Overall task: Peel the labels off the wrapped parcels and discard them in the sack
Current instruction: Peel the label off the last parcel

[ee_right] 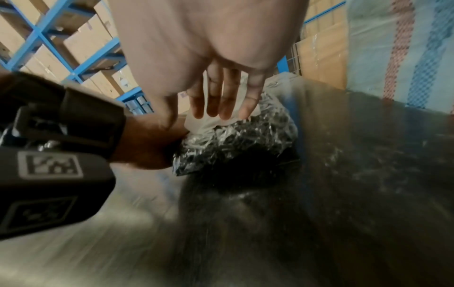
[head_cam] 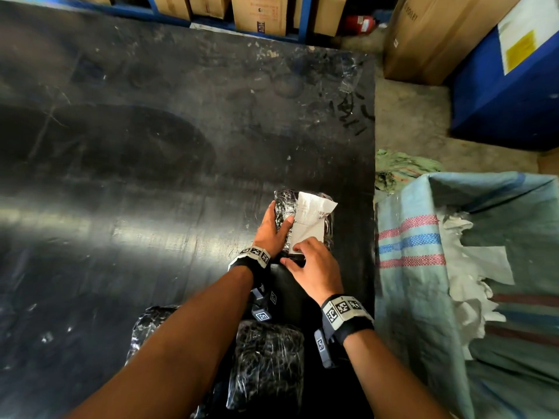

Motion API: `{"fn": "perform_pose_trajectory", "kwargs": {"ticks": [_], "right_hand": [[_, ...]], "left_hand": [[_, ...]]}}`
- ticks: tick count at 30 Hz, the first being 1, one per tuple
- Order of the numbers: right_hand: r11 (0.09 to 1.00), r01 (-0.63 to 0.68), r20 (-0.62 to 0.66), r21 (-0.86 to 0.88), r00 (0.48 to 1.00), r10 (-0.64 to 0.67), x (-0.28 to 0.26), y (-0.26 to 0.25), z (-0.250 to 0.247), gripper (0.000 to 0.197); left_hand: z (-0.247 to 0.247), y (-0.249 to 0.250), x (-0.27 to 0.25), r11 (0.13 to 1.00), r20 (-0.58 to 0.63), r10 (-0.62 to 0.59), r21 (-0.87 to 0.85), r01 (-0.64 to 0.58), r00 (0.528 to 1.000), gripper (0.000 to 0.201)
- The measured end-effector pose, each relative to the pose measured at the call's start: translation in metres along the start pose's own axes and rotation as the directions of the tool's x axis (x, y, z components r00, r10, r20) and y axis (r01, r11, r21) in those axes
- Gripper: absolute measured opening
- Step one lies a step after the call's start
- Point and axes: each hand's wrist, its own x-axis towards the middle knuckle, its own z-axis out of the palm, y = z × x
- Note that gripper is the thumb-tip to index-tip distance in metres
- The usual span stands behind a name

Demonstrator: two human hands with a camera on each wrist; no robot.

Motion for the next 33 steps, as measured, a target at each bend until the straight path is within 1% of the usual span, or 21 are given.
{"fn": "perform_pose_trajectory", "kwargs": {"ticks": [2, 5, 7, 9, 14, 18, 22, 28, 31, 33], "right_hand": [[0.999, -0.021, -0.016, -0.027, 1.0, 0.021, 0.001, -0.004, 0.003, 0.035], [0.998, -0.051, -0.027, -0.045, 0.998, 0.049, 0.006, -0.01, 0.002, 0.025], [0.997, -0.052, -0.003, -0.056, 0.999, 0.052, 0.008, -0.011, 0.001, 0.018], [0.997, -0.068, 0.008, -0.035, 0.998, 0.069, 0.01, -0.009, -0.002, 0.016], [0.985, -0.154, 0.033, 0.077, 0.988, 0.152, 0.008, 0.001, -0.011, 0.012], [0.969, -0.172, 0.012, 0.176, 0.985, 0.172, 0.006, 0.007, -0.025, 0.016], [0.968, -0.156, -0.003, 0.194, 0.987, 0.159, 0.0, 0.015, -0.041, 0.018], [0.963, -0.156, 0.008, 0.218, 0.987, 0.158, -0.006, 0.031, -0.052, 0.014], [0.947, -0.168, -0.051, 0.275, 0.981, 0.188, -0.004, 0.031, -0.058, 0.018], [0.94, -0.176, -0.082, 0.293, 0.975, 0.208, 0.004, 0.034, -0.063, 0.012]], "left_hand": [[0.0, -0.001, 0.001, 1.0, 0.005, -0.004, -0.006, 0.004, 1.0, 0.095], [0.0, 0.001, 0.001, 1.0, 0.011, 0.006, 0.008, -0.006, 1.0, 0.081], [0.0, 0.001, 0.001, 1.0, 0.007, 0.006, -0.002, -0.006, 1.0, 0.078], [0.0, 0.002, 0.0, 1.0, -0.007, 0.01, -0.014, -0.01, 1.0, 0.078], [0.0, 0.006, -0.002, 1.0, -0.008, -0.004, -0.014, 0.004, 1.0, 0.078], [0.0, 0.003, -0.002, 1.0, -0.014, -0.002, -0.013, 0.002, 1.0, 0.084], [-0.001, 0.007, -0.003, 1.0, -0.008, 0.005, 0.007, -0.005, 1.0, 0.082], [-0.001, 0.004, -0.002, 1.0, -0.013, 0.006, 0.021, -0.006, 1.0, 0.083], [0.001, 0.001, -0.001, 1.0, -0.017, -0.002, 0.013, 0.002, 1.0, 0.087], [0.002, -0.003, 0.001, 1.0, -0.026, -0.003, 0.001, 0.003, 1.0, 0.091]]}}
